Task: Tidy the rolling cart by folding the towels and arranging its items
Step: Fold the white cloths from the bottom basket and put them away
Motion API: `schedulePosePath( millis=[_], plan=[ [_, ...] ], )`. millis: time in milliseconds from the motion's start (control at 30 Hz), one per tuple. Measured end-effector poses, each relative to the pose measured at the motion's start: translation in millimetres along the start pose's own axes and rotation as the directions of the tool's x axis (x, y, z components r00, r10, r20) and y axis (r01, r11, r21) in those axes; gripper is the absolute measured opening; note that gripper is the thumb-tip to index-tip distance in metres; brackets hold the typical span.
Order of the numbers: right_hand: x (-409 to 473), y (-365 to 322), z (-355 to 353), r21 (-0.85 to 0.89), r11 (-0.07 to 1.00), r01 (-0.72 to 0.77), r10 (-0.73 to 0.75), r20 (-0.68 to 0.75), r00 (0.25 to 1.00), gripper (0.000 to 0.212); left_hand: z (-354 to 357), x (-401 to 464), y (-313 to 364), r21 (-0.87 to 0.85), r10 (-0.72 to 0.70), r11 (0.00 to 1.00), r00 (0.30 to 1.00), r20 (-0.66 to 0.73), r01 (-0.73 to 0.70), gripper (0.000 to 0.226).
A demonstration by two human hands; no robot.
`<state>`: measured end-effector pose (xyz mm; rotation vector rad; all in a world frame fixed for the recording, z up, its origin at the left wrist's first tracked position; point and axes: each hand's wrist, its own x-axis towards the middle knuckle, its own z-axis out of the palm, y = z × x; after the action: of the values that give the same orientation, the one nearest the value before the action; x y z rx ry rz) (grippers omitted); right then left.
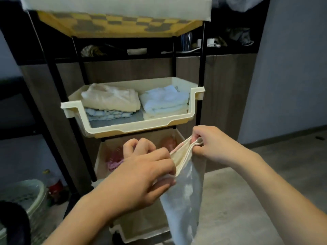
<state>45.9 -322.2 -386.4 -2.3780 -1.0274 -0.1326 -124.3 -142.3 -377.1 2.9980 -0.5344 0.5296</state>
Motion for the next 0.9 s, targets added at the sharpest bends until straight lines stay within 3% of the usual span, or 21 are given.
schedulePosePath(
  millis=[100, 167, 233, 333, 400, 467, 600, 700, 800, 900],
  plan=[
    [14, -18, -29, 0.092, 0.996, 0.001, 0.002, -0.038, 0.999, 0.019, -38, 10, -1, -0.117, 0.014, 0.993, 0.999, -0.031, -0.017, 0.019],
    [24, -31, -49, 0.146, 0.989, 0.01, 0.006, -0.108, 0.994, 0.017, -64, 18, -4, -0.172, -0.104, 0.98, 0.994, -0.044, 0.095, 0.025],
    [34, -46, -68, 0.205, 0.979, 0.02, 0.016, -0.17, 0.985, 0.016, -86, 29, -12, -0.012, -0.226, 0.974, 0.967, -0.119, 0.226, 0.026],
    [47, -71, -92, 0.253, 0.964, 0.082, -0.021, -0.235, 0.972, 0.016, -105, 52, -27, 0.302, -0.337, 0.853, 0.891, -0.303, 0.425, 0.018],
    [55, -90, -102, 0.25, 0.96, 0.128, -0.058, -0.271, 0.961, 0.013, -109, 66, -35, 0.357, -0.355, 0.779, 0.832, -0.427, 0.516, 0.01],
    [61, -104, -108, 0.243, 0.959, 0.148, -0.074, -0.291, 0.954, 0.011, -109, 72, -44, 0.349, -0.378, 0.728, 0.771, -0.514, 0.59, 0.019],
    [70, -112, -113, 0.219, 0.955, 0.201, -0.126, -0.315, 0.941, 0.01, -103, 82, -60, 0.309, -0.406, 0.676, 0.688, -0.601, 0.669, 0.05],
    [79, -107, -110, 0.174, 0.967, 0.186, -0.127, -0.3, 0.946, 0.031, -93, 88, -67, 0.224, -0.466, 0.701, 0.672, -0.576, 0.677, 0.058],
    [92, -101, -102, 0.027, 0.994, 0.11, -0.097, -0.303, 0.948, 0.012, -77, 95, -74, 0.205, -0.498, 0.701, 0.675, -0.545, 0.683, 0.061],
    [105, -95, -95, 0.133, 0.988, 0.074, -0.031, -0.301, 0.953, 0.007, -71, 104, -84, 0.206, -0.482, 0.697, 0.662, -0.575, 0.687, 0.065]
  ],
)
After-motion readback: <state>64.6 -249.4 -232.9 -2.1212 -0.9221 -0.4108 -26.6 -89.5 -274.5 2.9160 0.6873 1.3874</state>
